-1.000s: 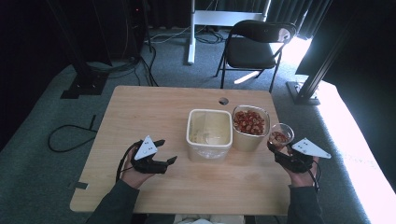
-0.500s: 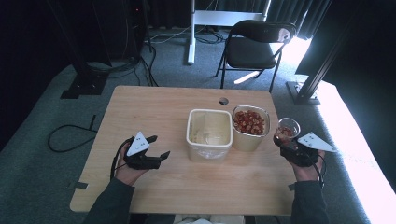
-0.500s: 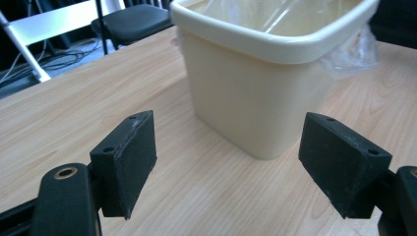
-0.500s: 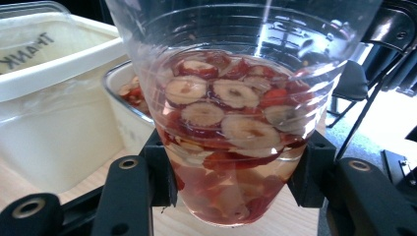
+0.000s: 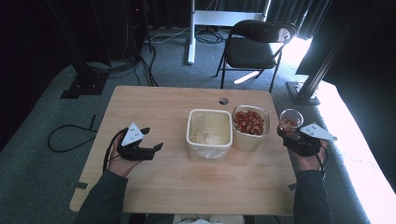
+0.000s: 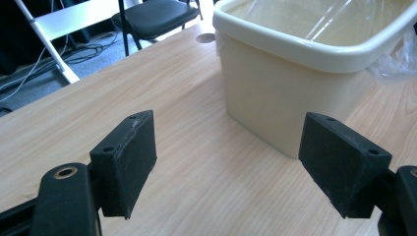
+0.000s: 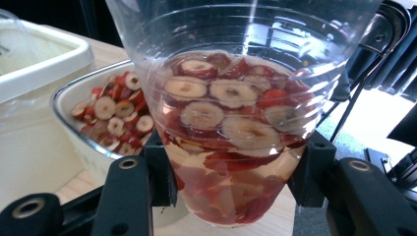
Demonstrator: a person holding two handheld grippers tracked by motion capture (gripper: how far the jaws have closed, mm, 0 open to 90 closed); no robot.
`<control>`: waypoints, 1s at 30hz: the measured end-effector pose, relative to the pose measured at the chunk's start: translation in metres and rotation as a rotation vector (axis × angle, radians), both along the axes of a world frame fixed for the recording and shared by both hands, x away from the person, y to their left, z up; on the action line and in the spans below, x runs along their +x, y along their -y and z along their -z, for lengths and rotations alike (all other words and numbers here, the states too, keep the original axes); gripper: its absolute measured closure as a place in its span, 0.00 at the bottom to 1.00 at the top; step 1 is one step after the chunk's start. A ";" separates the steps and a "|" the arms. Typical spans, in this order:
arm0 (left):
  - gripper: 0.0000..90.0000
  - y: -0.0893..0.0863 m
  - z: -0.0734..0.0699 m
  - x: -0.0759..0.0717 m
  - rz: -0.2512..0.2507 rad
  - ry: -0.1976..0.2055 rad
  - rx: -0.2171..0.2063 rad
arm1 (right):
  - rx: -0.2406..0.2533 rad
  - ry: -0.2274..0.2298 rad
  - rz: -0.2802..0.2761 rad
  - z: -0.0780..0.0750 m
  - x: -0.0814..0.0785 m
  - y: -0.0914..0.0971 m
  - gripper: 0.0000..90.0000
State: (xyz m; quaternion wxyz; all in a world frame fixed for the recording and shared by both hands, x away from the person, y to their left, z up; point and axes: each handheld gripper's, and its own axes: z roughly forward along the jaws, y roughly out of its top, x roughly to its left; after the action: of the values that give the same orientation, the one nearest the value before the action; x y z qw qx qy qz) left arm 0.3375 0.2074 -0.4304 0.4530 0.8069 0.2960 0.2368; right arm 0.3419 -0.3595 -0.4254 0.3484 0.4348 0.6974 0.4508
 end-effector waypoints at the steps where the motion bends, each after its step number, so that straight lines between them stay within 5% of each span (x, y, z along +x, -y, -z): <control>1: 0.25 -0.002 -0.002 0.001 -0.001 -0.002 -0.003 | -0.002 0.001 0.001 -0.001 0.002 0.000 0.52; 12: 0.27 -0.018 0.000 0.012 -0.027 -0.023 -0.037 | -0.058 -0.002 0.021 -0.009 0.019 0.003 0.52; 30: 0.27 -0.009 0.025 0.020 -0.039 -0.074 -0.064 | -0.179 -0.013 0.042 -0.014 0.039 -0.010 0.53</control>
State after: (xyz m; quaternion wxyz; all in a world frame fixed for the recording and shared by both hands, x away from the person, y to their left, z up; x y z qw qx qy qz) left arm 0.3578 0.2168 -0.4549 0.4625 0.7943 0.3357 0.2061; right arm 0.3807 -0.3493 -0.4112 0.3910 0.4194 0.7278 0.3762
